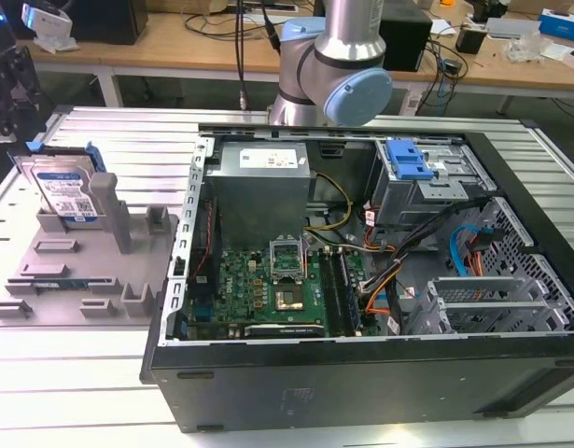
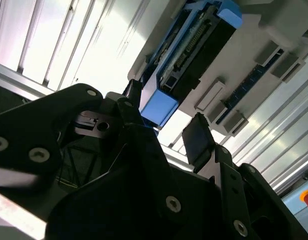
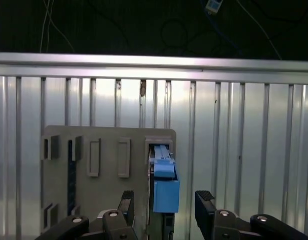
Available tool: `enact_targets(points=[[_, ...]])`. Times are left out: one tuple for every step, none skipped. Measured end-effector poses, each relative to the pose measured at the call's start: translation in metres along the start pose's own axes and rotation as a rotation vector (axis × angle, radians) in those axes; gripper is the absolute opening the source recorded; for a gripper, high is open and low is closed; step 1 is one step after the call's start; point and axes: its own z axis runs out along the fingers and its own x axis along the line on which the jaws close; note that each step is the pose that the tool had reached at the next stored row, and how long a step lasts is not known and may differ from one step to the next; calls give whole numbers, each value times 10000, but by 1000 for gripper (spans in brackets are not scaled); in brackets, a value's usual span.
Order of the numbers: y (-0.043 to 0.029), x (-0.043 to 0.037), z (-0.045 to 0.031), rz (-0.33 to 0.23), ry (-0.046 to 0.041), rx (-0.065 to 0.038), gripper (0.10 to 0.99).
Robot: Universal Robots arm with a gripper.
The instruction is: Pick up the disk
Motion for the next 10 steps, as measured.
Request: enact_targets(points=[[4, 0, 5, 0, 1, -2, 600], [10, 0, 12, 0, 1, -1, 600], [15, -1, 17, -1, 0, 1, 600], [21, -1, 22, -1, 0, 1, 600], [26, -1, 27, -3, 0, 1, 600], [33, -1, 33, -3, 0, 0, 600], [36, -1, 36, -3, 1, -1, 588], [37, -2, 39, -3, 2, -2, 522], [38, -3, 42, -3, 1, -2, 522], [38, -4, 46, -3, 1, -2, 522]])
